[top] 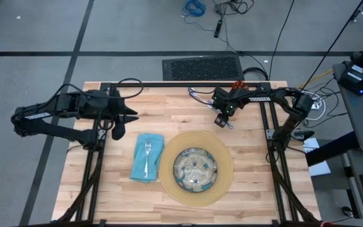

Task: Set table place
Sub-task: Put the silver knife to the right of the brown mat

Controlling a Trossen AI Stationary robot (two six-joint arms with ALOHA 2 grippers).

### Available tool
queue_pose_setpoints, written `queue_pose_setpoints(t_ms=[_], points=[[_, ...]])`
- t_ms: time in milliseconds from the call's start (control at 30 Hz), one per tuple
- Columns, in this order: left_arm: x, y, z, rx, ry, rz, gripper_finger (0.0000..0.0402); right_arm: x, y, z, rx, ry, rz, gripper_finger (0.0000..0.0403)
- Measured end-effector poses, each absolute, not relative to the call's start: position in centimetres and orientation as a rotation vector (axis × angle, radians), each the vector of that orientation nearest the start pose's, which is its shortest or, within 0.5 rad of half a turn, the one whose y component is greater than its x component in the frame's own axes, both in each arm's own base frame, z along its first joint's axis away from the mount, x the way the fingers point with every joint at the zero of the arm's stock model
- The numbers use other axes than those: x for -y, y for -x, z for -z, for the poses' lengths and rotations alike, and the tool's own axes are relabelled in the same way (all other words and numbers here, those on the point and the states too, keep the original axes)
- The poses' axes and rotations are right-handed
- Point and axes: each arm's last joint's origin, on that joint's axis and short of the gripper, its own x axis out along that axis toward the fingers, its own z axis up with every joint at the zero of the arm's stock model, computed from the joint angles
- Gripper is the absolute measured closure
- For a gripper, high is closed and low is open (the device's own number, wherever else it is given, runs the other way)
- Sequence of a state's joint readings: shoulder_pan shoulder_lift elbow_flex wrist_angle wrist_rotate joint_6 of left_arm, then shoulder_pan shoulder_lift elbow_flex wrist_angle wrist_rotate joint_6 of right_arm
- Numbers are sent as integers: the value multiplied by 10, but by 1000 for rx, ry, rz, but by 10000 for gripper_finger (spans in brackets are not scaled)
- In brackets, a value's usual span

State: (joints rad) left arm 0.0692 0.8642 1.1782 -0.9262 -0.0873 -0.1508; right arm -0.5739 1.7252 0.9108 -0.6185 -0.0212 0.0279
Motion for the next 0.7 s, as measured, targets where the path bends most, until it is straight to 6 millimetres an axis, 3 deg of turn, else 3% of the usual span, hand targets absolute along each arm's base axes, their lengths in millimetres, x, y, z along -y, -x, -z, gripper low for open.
queue_pose_setpoints(t_ms=[300,700], points=[[-12,-142,-382,-601,133,-195,318,144,-244,-131,-1403,-486,481,388],[-8,-142,-381,-608,103,-157,318,124,-246,-131,-1456,-633,562,390]])
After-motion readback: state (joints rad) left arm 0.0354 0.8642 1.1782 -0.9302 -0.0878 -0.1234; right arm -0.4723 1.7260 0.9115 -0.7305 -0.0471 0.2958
